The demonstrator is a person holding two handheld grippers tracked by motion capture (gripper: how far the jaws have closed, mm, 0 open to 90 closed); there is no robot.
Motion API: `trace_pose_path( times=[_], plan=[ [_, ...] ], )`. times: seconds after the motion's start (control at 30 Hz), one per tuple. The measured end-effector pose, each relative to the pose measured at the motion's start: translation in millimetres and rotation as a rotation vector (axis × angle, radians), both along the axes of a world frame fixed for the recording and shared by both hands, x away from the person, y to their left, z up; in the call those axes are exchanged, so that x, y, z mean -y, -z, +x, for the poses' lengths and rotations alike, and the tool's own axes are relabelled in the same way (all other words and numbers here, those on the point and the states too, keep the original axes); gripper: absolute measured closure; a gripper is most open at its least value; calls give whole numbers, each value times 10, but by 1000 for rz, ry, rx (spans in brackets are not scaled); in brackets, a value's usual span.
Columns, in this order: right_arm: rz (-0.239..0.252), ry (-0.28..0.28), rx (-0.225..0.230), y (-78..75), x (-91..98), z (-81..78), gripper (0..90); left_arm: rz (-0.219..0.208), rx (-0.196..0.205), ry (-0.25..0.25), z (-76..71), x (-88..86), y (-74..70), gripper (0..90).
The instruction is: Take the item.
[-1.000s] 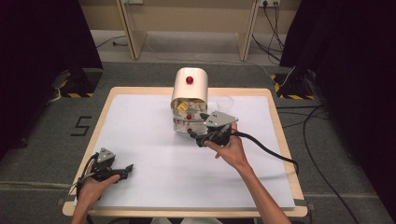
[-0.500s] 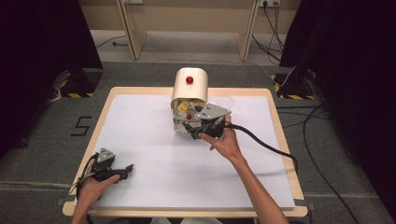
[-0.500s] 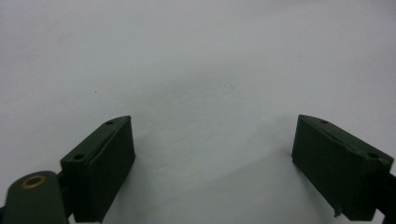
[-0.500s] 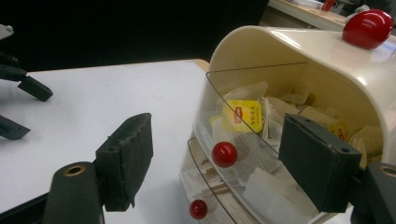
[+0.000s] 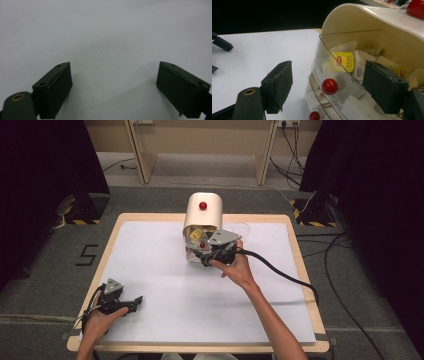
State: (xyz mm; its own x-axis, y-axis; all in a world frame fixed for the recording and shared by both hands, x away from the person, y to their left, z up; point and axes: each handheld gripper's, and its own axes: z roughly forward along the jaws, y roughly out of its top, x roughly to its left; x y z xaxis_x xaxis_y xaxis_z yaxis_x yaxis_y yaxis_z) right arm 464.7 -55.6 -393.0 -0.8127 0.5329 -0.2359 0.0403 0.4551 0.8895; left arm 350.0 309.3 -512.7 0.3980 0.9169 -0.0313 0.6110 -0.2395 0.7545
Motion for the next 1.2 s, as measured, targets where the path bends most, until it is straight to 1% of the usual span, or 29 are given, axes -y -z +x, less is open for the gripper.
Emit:
trace_pose_path(
  times=[0.17,0.27,0.37,0.43,0.47,0.5,0.53,0.57,0.77,0.87,0.97,1.07,1.2],
  plan=[
    [8,-2,-19,-8,11,-16,245,0,0,0,0,0,0,120],
    [7,-8,-20,-8,13,-30,243,-1,0,0,0,0,0,120],
    [-5,-22,-25,-13,22,-74,246,0,0,0,0,0,0,120],
    [-5,-29,-31,-9,24,-106,246,-1,0,0,0,0,0,120],
    [-5,-29,-31,-9,24,-106,246,-1,0,0,0,0,0,120],
    [-16,-37,-28,-9,30,-147,246,0,1,0,-1,1,1,120],
    [-16,-37,-28,-9,30,-147,246,0,1,0,-1,1,1,120],
    [-23,-44,-29,-11,34,-181,247,0,1,0,-1,1,1,120],
    [-37,-56,-23,-3,37,-271,250,0,1,0,-1,1,1,120],
    [-34,-60,-29,0,41,-298,252,-1,1,0,-1,0,1,121],
    [-41,-67,-23,3,41,-342,257,-1,1,0,-1,0,1,120],
    [-39,-68,-30,2,46,-369,262,-1,0,0,-1,-1,0,121],
    [-49,-82,-33,4,52,-418,270,-1,0,0,-1,-1,0,121]
  ],
)
